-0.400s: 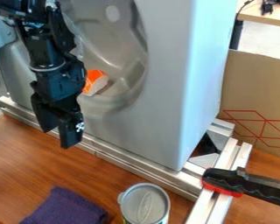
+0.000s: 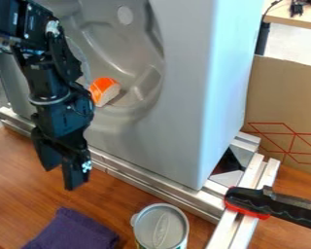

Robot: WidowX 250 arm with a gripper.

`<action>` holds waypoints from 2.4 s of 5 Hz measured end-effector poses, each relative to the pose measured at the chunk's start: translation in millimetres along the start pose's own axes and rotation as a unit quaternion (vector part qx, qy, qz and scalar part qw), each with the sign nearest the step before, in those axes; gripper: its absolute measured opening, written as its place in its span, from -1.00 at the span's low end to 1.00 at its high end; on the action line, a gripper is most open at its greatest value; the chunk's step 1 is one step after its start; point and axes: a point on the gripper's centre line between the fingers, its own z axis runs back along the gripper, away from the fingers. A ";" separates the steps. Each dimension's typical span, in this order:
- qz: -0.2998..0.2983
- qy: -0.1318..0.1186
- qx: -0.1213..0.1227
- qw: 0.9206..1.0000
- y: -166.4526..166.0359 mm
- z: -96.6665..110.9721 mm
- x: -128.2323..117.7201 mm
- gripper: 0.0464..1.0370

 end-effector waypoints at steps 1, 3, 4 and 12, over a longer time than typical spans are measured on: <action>0.014 0.019 0.025 0.999 -20.4 -15.8 -10.9 0.93; 0.002 0.032 0.019 0.999 -25.4 -45.5 -21.2 0.93; 0.014 0.054 0.022 0.998 -18.8 -53.9 -30.0 0.93; 0.138 0.094 0.036 0.985 99.5 -96.5 -43.0 0.93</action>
